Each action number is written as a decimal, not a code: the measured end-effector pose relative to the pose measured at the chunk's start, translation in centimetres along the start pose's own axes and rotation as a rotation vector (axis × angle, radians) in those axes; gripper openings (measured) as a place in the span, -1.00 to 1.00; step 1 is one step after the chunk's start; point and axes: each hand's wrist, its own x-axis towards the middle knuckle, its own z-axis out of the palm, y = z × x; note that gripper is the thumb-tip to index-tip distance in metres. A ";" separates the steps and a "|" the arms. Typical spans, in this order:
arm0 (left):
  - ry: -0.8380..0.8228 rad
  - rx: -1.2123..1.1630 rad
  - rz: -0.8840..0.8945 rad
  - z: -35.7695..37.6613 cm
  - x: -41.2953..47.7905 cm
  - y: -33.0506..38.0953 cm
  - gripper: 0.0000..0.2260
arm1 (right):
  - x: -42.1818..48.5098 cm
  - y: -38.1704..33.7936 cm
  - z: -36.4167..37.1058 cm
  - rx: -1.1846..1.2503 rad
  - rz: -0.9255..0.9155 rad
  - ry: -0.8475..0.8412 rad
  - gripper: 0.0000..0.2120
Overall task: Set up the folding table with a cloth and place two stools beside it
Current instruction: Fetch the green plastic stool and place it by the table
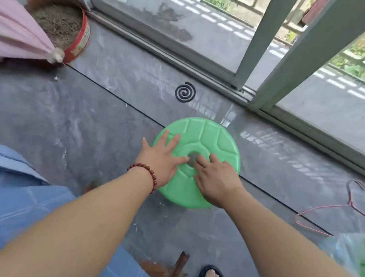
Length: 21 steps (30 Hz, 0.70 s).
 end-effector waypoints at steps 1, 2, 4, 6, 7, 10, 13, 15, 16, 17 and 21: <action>-0.018 -0.007 -0.013 0.9 0.7 0.0 -0.59 | 0.7 -0.1 1.0 -0.005 0.005 -0.009 -0.55; -0.033 -0.010 -0.029 1.7 1.3 -0.1 -0.59 | 1.5 -0.2 1.9 -0.009 0.010 -0.013 -0.56; -0.054 -0.002 -0.058 3.1 2.6 -0.4 -0.58 | 2.9 -0.4 3.4 -0.007 0.023 -0.008 -0.58; -0.068 -0.002 -0.083 4.5 3.6 -0.5 -0.59 | 4.0 -0.8 4.5 0.011 0.037 -0.005 -0.60; -0.073 -0.005 -0.097 5.1 3.9 -0.5 -0.59 | 4.4 -0.9 5.1 0.018 0.043 -0.008 -0.60; -0.075 0.007 -0.127 6.9 4.9 -0.5 -0.59 | 5.4 -1.2 6.6 0.027 0.055 -0.021 -0.58; -0.059 -0.033 -0.145 8.1 5.5 -0.5 -0.59 | 6.0 -1.2 7.4 0.034 0.052 -0.004 -0.56; -0.042 -0.098 -0.145 8.7 5.6 -0.5 -0.59 | 6.0 -1.1 7.7 0.052 0.052 0.040 -0.55; -0.038 -0.134 -0.144 8.9 5.6 -0.5 -0.59 | 5.9 -1.1 7.8 0.076 0.057 0.060 -0.54; -0.038 -0.170 -0.143 9.0 5.5 -0.4 -0.58 | 5.6 -1.1 7.9 0.107 0.061 0.073 -0.50; -0.028 -0.237 -0.077 9.2 5.0 0.0 -0.46 | 4.1 -1.5 8.3 0.174 0.023 -0.001 -0.08</action>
